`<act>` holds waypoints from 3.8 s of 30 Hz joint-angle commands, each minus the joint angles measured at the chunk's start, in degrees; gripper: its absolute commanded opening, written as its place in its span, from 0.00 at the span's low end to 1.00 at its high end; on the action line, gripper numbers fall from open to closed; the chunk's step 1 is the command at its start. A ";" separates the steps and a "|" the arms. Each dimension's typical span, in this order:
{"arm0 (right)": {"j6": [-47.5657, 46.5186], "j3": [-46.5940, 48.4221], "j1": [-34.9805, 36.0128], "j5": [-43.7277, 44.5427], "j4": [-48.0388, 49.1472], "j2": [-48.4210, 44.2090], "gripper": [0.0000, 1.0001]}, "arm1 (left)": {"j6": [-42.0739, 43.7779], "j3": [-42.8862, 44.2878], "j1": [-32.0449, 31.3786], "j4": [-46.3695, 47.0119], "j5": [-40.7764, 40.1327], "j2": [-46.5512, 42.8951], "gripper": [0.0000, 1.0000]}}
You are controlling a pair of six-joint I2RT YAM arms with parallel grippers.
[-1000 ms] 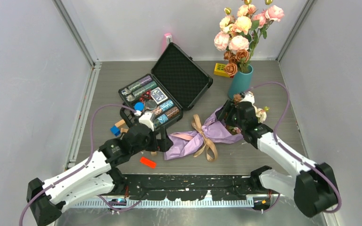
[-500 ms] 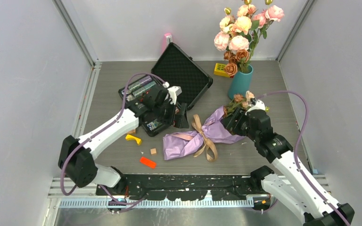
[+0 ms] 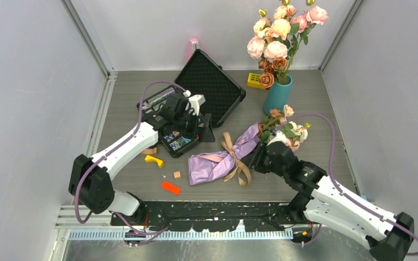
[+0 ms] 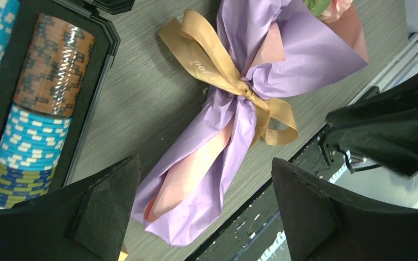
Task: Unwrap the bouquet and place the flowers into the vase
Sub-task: Untie the ribbon from the wrapping paper.
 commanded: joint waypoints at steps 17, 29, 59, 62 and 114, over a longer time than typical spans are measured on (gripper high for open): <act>16.49 -1.49 25.03 31.43 11.13 17.70 0.33 | 1.08 -1.73 0.71 2.08 -0.20 -5.57 0.93; 19.73 -3.24 25.04 34.08 9.33 18.28 0.33 | 1.56 -1.40 0.68 1.55 -0.22 -5.02 0.92; 20.29 -3.89 22.44 33.22 13.47 28.26 0.43 | 2.44 -0.67 0.63 0.10 -0.65 -2.86 0.93; 20.36 -4.85 22.03 33.31 13.46 27.14 0.43 | 2.65 -0.53 0.67 -0.15 -0.83 -2.72 0.93; 17.48 -4.46 19.84 32.19 17.88 30.62 0.00 | -15.44 -7.69 0.02 19.94 4.43 2.20 0.88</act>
